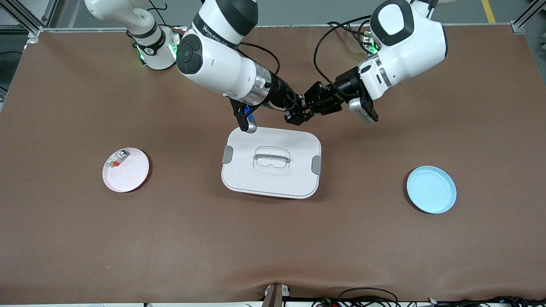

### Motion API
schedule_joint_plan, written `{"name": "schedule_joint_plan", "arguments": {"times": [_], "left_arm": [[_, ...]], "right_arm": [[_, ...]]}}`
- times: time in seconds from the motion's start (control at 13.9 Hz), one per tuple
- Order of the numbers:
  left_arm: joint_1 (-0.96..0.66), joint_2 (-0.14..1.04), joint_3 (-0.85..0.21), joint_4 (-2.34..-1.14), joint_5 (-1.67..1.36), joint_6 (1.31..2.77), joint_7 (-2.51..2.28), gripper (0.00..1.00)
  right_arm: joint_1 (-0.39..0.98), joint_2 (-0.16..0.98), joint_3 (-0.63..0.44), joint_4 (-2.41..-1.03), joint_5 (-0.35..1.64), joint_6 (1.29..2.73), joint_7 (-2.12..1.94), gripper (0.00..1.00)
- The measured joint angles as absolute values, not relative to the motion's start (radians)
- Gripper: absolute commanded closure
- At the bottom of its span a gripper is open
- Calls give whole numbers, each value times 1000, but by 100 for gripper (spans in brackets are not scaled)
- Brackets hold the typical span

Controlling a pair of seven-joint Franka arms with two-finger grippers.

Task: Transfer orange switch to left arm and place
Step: 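Grasp the switch with the left gripper above the white box, then open the right gripper and withdraw while the left gripper carries the switch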

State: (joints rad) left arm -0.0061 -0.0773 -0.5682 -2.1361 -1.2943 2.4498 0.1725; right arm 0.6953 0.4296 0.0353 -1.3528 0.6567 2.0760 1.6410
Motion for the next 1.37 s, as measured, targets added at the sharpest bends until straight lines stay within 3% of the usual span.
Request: {"name": "schedule_joint_plan", "arguments": {"times": [0.07,0.14,0.29,0.72,1.01,1.37], "left_arm": [[-6,-77,-568,-2136,-1294,2450,173,100],[-6,-77,-568,-2136,-1294,2450,173,100],[-5,-77,-568,-2134,-1293,2450,177,100],[30,-68,-566,-2133,-1189,2459,202,100],[111,-64,-565,-2131,-950,2458,203,100],[238,-20,-562,-2129,-576,2442,204,100]], "right_arm": [[695,430,35,-1353,657,2076,1641,39],[695,430,35,-1353,657,2076,1641,19],[697,430,35,-1352,657,2077,1641,0],[703,430,32,-1326,658,2078,1641,0],[678,423,19,-1302,658,2068,1567,0],[588,367,9,-1296,647,1878,1325,0]]}}
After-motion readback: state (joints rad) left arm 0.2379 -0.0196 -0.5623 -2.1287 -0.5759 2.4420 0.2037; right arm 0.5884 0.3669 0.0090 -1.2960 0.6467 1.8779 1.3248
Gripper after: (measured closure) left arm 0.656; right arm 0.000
